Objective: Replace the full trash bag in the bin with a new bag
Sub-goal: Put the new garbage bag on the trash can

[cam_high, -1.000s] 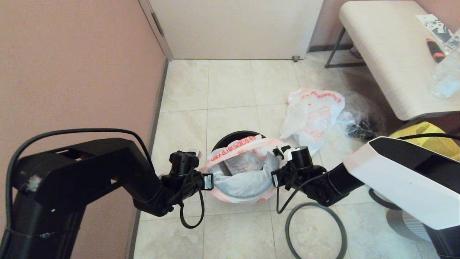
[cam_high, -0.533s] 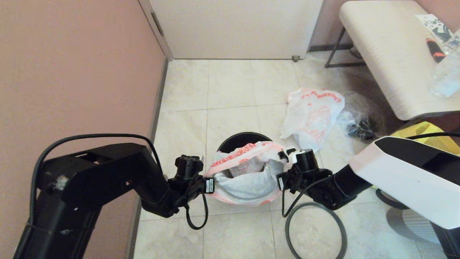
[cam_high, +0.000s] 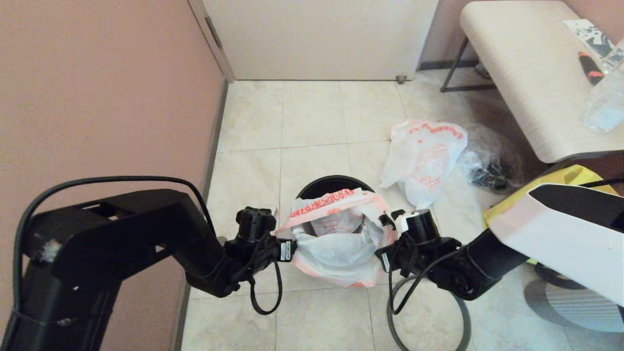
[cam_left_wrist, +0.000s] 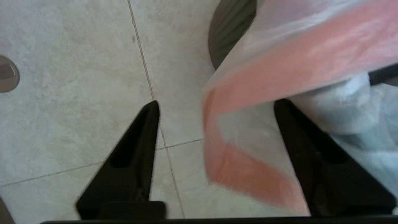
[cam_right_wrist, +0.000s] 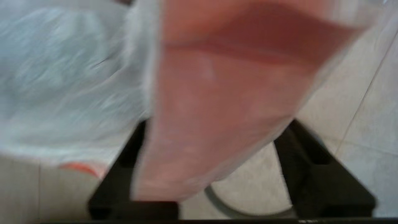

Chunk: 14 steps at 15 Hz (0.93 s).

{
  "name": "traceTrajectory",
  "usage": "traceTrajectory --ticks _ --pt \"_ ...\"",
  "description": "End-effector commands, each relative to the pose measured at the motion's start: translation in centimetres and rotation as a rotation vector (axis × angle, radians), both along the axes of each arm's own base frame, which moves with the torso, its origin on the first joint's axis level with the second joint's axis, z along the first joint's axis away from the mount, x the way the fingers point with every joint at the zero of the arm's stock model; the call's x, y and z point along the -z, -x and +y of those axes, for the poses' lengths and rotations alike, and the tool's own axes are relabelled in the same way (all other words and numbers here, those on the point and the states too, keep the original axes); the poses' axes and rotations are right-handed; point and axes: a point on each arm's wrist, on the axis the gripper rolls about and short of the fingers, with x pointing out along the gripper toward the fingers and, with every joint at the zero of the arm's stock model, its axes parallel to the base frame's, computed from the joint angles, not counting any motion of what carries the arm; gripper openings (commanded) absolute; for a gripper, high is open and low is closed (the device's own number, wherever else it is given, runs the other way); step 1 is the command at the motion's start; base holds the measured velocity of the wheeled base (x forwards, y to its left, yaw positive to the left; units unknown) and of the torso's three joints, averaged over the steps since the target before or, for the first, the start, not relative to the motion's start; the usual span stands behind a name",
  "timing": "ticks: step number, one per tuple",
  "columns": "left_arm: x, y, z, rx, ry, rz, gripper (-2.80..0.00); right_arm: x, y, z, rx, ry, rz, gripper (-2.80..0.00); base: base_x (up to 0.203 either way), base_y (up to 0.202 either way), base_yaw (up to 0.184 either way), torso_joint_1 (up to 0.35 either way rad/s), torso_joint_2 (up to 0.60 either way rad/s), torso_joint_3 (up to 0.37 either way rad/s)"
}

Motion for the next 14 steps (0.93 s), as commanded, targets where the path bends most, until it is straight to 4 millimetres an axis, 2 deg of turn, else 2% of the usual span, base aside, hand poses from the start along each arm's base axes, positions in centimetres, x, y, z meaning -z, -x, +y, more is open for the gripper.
traceTrajectory --ticks 1,5,7,10,14 --pt "-1.6 0.7 0.2 0.004 0.012 -0.025 0.0 -0.8 1.2 -0.1 -0.012 0.0 -0.001 0.0 0.0 0.0 0.0 0.0 0.0 0.0" --pt "-1.1 0.8 0.7 0.0 -0.002 0.013 0.0 -1.1 2.2 -0.8 -0.015 -0.002 0.006 0.0 0.0 0.0 0.0 0.0 0.0 0.0" --pt "-1.9 1.0 0.9 0.007 0.004 0.02 0.0 -1.0 2.7 -1.2 -0.041 -0.029 -0.004 0.0 0.0 0.0 0.0 0.0 0.0 0.0" --pt "-4.1 2.3 1.2 0.102 0.06 0.093 0.0 -0.7 3.5 -1.9 -0.154 -0.107 0.002 0.0 0.0 0.0 0.0 0.0 0.0 0.0" --pt "-5.0 3.0 1.0 0.164 0.085 0.184 0.0 -0.6 3.3 -2.8 -0.234 -0.172 0.037 0.0 0.0 0.0 0.0 0.0 0.0 0.0"
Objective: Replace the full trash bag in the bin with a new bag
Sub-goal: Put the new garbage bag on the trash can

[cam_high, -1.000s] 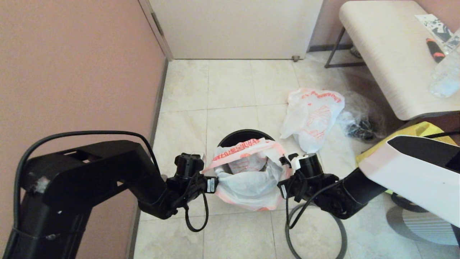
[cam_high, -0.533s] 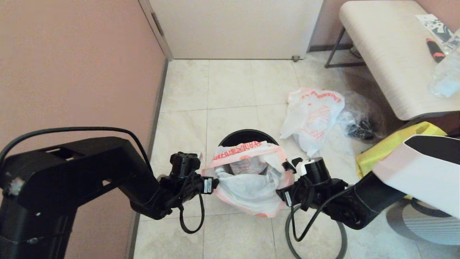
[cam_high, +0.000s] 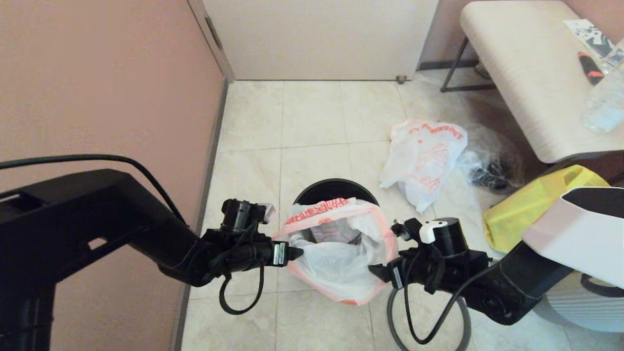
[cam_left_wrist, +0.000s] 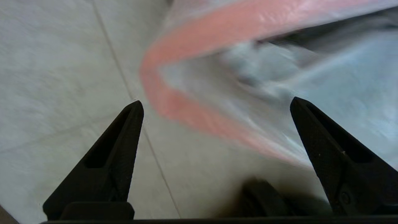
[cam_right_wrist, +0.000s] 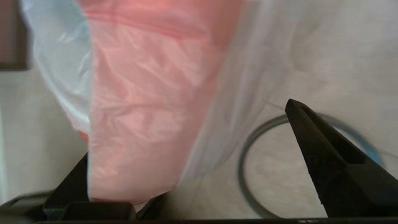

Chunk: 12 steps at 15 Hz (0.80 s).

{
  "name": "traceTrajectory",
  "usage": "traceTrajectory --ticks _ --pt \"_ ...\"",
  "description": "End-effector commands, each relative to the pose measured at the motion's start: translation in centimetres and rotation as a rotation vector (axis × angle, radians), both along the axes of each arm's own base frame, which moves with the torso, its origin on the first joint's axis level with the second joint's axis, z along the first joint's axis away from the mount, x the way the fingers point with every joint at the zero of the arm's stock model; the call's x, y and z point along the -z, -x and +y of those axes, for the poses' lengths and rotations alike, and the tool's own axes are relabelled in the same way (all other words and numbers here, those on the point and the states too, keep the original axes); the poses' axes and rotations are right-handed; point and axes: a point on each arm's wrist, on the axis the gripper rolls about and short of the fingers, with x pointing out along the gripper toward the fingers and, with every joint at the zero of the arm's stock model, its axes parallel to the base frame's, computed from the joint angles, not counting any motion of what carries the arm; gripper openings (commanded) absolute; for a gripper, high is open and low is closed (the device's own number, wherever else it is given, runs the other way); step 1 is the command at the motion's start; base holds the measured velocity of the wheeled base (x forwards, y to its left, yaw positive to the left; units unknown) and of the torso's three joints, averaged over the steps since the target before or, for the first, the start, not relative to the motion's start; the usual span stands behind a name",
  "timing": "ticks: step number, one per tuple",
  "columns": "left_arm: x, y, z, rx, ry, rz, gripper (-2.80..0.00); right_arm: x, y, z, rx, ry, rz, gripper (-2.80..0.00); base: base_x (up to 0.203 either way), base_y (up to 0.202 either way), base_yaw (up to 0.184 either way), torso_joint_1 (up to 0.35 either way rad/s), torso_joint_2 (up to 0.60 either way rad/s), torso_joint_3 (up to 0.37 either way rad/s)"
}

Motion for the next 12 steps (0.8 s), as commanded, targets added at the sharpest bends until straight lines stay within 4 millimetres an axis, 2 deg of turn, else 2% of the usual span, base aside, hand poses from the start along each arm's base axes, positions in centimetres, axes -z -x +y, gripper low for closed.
traceTrajectory --ticks 1,6,9,12 --pt "-1.3 0.0 -0.3 0.007 0.022 0.009 0.0 0.1 -0.3 -0.6 -0.007 -0.013 0.009 0.0 0.0 0.0 0.0 0.0 0.0 0.0" --pt "-1.9 -0.3 -2.2 -0.002 0.111 0.11 0.0 0.3 -0.5 -0.7 -0.005 -0.017 0.006 0.0 0.0 0.0 0.0 0.0 0.0 0.0" --pt "-0.4 -1.3 -3.3 -0.019 0.106 0.129 0.0 0.7 -0.7 -0.6 -0.003 -0.026 -0.011 0.0 0.0 0.0 0.0 0.0 0.0 0.0" --pt "1.6 -3.2 -4.1 -0.083 0.064 0.112 0.0 1.0 -0.8 -0.5 -0.004 -0.03 -0.014 0.0 0.0 0.0 0.0 0.0 0.0 0.0"
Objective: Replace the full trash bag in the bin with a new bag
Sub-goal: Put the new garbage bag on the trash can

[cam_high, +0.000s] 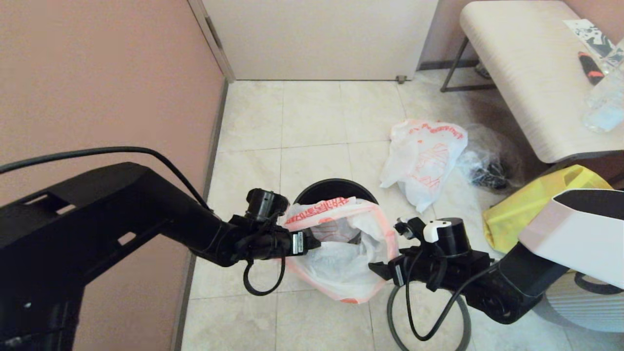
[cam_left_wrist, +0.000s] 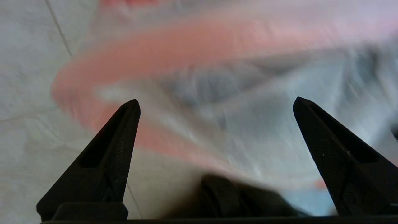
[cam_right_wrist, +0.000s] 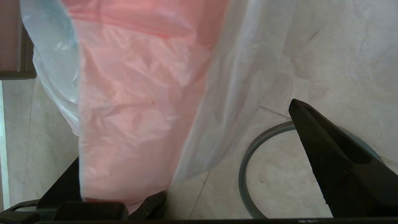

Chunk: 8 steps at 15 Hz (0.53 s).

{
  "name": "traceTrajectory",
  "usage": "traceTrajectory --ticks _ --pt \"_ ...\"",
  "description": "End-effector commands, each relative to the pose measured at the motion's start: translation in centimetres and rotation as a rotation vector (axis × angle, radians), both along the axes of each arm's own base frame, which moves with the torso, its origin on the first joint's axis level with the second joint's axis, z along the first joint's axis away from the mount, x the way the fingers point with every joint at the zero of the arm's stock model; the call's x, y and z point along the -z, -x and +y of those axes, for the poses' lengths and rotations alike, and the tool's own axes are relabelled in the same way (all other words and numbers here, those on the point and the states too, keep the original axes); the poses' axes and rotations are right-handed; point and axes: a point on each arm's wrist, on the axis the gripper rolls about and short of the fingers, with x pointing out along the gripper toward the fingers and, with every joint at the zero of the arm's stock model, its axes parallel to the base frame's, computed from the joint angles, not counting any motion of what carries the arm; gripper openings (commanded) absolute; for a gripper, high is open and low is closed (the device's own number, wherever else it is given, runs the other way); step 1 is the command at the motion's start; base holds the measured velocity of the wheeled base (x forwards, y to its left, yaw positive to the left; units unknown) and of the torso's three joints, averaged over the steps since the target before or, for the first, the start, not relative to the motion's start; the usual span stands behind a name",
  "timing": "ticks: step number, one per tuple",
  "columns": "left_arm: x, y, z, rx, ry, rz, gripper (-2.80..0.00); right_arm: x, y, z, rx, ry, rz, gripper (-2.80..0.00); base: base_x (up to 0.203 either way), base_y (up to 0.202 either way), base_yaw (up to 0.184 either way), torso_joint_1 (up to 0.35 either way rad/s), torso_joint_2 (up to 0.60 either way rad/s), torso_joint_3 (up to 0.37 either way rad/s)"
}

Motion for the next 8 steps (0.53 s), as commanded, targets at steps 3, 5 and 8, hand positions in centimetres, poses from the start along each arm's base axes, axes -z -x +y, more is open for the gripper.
traceTrajectory --ticks 3,5,8 --pt "3.0 -2.1 -1.0 -0.095 -0.035 0.004 -2.8 0.3 -0.1 0.1 -0.003 -0.005 -0.009 0.0 0.0 0.0 0.0 0.0 0.0 0.0" --pt "3.1 -2.5 -1.2 -0.118 -0.001 -0.032 -2.8 0.1 -0.1 0.1 -0.004 -0.008 -0.014 0.0 0.0 0.0 0.0 0.0 0.0 0.0" --pt "3.5 -2.7 -1.3 -0.128 0.012 -0.061 -2.8 0.0 -0.1 0.1 -0.003 -0.01 -0.016 0.0 0.0 0.0 0.0 0.0 0.0 0.0"
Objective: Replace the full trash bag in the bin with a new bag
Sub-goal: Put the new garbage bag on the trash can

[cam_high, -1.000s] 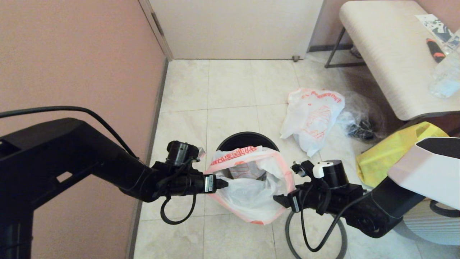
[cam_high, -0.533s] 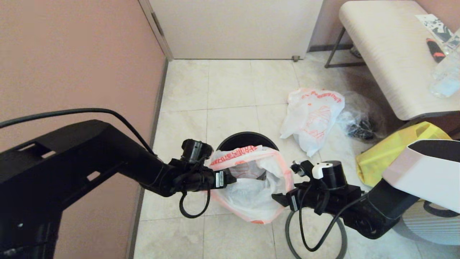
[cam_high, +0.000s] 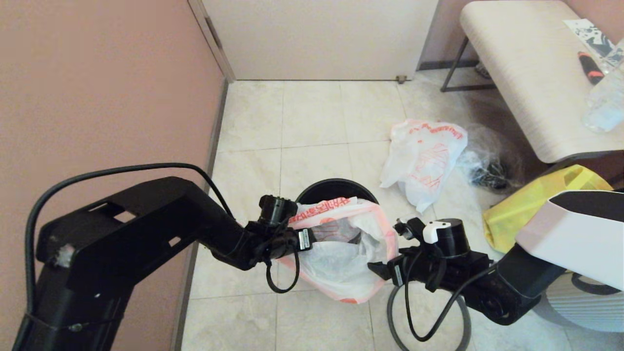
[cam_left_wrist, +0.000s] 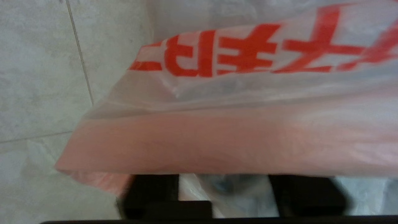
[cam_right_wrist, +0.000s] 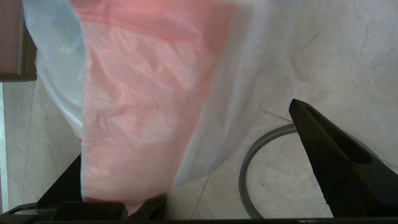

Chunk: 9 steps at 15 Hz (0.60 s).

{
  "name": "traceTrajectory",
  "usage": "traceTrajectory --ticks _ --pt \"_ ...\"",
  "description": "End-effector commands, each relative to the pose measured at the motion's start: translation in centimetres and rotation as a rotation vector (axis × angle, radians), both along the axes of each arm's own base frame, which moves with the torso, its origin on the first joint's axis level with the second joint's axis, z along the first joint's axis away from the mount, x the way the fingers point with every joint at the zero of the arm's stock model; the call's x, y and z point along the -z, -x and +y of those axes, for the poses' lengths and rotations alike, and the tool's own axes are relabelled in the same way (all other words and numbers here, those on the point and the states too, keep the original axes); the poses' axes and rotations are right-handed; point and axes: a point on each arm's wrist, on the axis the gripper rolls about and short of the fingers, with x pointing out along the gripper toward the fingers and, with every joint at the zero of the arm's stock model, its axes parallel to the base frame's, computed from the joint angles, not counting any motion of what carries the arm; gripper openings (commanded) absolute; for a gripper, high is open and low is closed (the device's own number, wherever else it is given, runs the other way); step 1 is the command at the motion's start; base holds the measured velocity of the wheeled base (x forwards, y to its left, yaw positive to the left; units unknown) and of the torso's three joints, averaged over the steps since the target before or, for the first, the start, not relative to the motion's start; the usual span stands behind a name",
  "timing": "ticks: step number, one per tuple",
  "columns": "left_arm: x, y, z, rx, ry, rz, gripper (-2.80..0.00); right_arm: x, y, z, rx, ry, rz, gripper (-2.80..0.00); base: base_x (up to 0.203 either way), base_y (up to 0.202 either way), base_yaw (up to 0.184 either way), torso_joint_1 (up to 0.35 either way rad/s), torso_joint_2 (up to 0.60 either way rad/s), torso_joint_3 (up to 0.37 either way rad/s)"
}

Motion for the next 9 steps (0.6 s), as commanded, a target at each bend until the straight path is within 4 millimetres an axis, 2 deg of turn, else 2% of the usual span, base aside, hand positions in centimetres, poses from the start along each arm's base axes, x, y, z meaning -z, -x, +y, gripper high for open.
traceTrajectory --ticks 1,7,9 --pt "0.6 0.0 0.0 -0.003 -0.003 0.01 -2.8 -0.1 0.0 0.1 -0.003 -0.003 -0.005 0.0 0.0 0.0 0.0 0.0 0.0 0.0" --pt "0.0 0.0 0.5 -0.017 0.004 -0.007 -2.8 0.4 0.4 0.3 -0.03 -0.036 -0.036 0.0 0.0 0.0 0.0 0.0 0.0 0.0" --pt "-0.7 -0.4 1.6 -0.049 0.02 -0.046 -2.8 0.3 0.8 0.3 -0.042 -0.049 -0.048 0.0 0.0 0.0 0.0 0.0 0.0 0.0"
